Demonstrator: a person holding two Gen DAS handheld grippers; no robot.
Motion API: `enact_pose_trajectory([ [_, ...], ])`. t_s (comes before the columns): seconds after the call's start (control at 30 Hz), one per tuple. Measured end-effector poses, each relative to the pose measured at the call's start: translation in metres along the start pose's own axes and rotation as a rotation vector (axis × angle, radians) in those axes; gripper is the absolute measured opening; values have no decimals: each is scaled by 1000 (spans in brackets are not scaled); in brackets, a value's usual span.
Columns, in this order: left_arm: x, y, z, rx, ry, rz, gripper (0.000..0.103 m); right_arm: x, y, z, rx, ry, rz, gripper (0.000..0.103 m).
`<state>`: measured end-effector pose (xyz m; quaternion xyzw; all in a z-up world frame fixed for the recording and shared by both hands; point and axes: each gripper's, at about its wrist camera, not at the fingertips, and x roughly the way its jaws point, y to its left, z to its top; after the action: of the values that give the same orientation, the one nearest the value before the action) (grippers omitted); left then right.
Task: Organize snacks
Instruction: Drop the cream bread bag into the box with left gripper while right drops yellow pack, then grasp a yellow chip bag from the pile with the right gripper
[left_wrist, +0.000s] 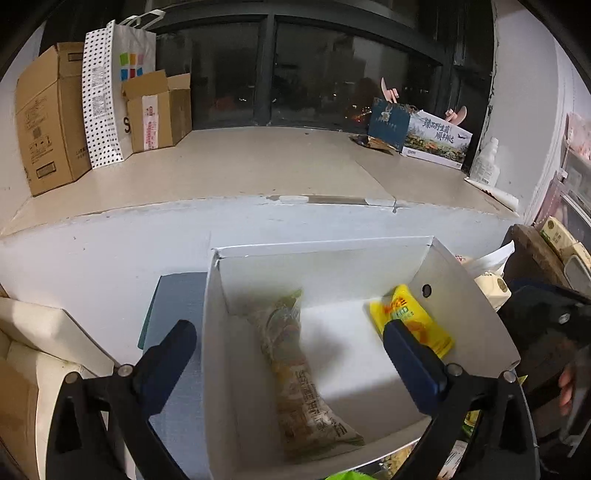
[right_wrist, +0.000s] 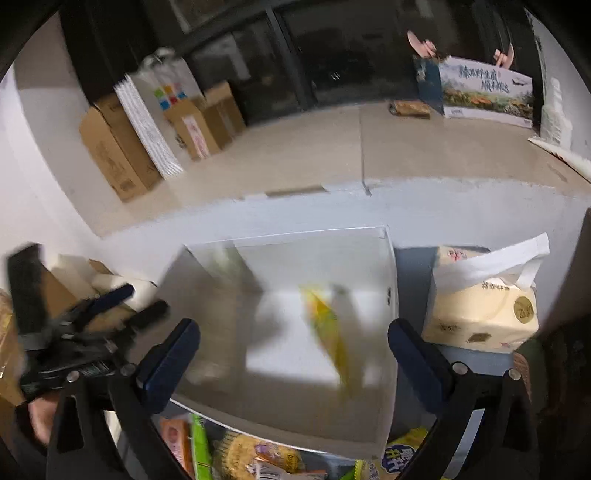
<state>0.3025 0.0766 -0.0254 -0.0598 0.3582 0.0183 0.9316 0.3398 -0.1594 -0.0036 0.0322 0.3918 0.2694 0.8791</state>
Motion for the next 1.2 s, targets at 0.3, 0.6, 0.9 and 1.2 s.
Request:
enact_pose_trajectory([
  [0.3, -48, 0, -6, -29, -88, -49, 103, -35, -11, -5, 78, -79, 53, 103],
  [0.6, -135, -19, -39, -7, -250, -170, 103, -102, 18, -50, -35, -211, 91, 103],
  [0.9, -195, -38, -109, 21, -219, -238, 103, -165, 43, -135, -101, -226, 86, 103],
  [1.2, -224, -45, -168, -12, -152, -281, 103, -211, 15, -225, -18, -227, -45, 103],
])
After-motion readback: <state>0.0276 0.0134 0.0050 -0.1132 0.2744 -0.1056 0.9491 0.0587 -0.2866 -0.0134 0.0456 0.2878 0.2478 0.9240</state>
